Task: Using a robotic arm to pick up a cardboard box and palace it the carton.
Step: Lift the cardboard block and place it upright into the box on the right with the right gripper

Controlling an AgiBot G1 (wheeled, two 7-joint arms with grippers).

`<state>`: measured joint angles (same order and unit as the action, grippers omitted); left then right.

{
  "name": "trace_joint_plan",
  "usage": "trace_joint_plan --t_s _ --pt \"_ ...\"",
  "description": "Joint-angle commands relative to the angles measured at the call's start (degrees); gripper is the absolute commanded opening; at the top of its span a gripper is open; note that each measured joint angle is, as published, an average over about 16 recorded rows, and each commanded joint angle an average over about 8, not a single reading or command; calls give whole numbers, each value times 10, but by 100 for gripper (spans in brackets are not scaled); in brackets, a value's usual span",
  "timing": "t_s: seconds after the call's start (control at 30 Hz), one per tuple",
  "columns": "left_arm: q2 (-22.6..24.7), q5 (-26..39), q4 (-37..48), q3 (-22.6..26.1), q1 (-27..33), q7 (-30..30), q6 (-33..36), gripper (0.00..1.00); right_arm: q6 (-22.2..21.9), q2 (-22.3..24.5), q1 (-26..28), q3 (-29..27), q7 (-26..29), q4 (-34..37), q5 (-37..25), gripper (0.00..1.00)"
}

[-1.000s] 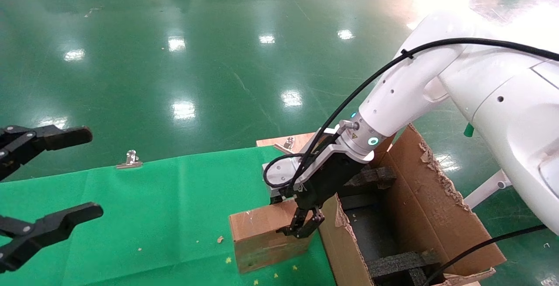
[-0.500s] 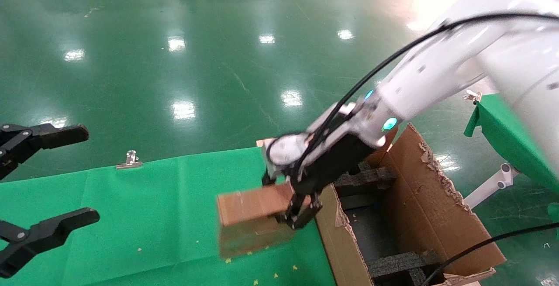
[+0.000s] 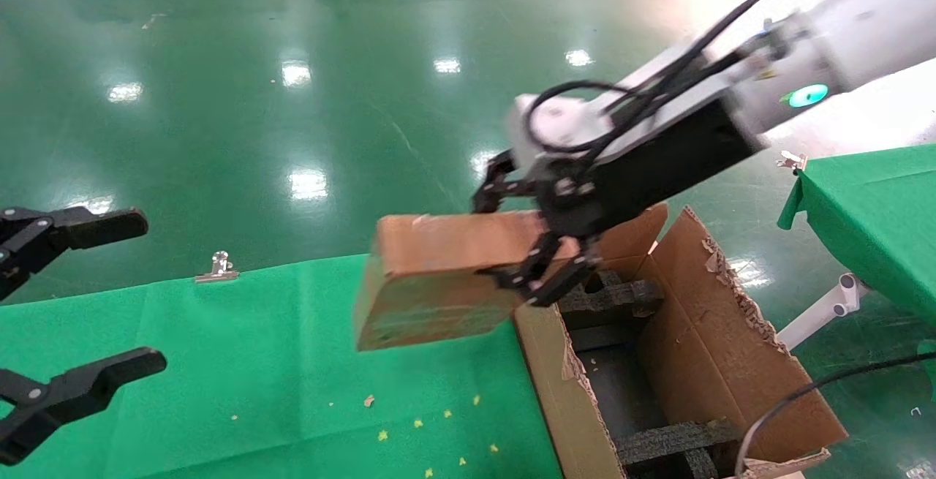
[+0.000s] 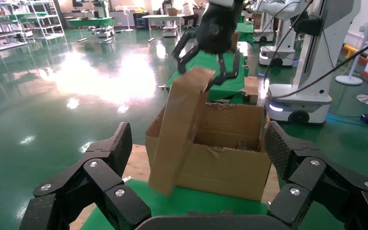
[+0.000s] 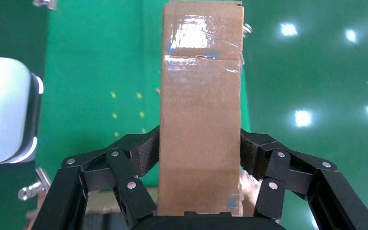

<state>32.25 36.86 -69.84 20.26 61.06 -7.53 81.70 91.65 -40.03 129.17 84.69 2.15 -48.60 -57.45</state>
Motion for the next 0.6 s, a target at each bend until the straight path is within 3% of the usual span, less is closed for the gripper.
trace_joint_plan --t_s 0.03,0.6 --pt "0 0 0 0 0 0 0 100 1 26 22 19 3 -8 8 0" --pt "0 0 0 0 0 0 0 100 -2 180 151 165 -67 47 -54 0"
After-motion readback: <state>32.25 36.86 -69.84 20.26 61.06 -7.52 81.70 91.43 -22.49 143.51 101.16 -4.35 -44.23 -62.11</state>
